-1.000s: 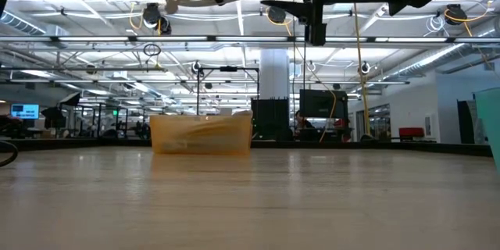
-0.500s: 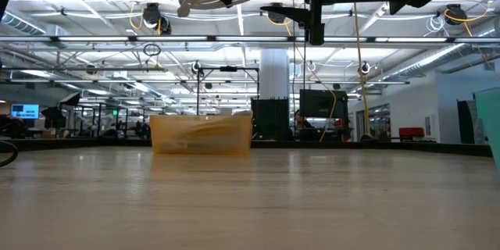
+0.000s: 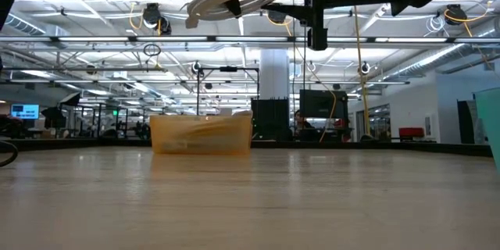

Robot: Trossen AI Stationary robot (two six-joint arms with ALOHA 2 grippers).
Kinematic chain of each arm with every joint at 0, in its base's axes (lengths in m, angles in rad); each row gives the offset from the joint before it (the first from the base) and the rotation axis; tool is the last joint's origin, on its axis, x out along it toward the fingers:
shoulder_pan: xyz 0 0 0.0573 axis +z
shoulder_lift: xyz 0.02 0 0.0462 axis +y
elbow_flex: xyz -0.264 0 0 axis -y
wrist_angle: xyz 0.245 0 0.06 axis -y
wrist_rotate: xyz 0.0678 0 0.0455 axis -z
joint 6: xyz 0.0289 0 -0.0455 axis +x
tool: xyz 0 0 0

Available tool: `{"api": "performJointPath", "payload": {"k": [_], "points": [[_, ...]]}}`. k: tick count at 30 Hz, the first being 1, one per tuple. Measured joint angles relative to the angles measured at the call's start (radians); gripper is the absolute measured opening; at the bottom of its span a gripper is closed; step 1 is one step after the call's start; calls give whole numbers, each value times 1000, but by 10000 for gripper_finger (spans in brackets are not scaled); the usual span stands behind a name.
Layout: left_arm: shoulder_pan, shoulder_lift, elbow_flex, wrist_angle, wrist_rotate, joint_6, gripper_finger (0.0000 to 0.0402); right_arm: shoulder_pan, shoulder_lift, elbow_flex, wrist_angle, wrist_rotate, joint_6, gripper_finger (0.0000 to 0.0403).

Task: Pick & Place USB Port
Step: Put the white usb cable into the orange bin

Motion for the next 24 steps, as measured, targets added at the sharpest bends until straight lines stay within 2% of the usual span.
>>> {"api": "performJointPath", "payload": {"k": [8, 10, 13, 19, 21, 24], "points": [[0, -11, 17, -17, 0, -15, 30, -8, -1, 0, 0, -27, -23, 65], [1, -10, 30, -18, -8, -25, 36, -10, -1, 0, 5, -25, -26, 61], [1, -11, 71, -26, -40, -57, 70, -16, -3, 0, 14, -25, -30, 61], [7, -72, 216, -34, -174, -166, 117, -17, 2, 0, 49, 28, -31, 67], [15, -109, 264, -31, -206, -246, 120, -15, 0, 0, 88, 66, -54, 67], [32, -176, 273, -16, -198, -441, 122, 0, -3, 0, 176, 172, -113, 61]]}}
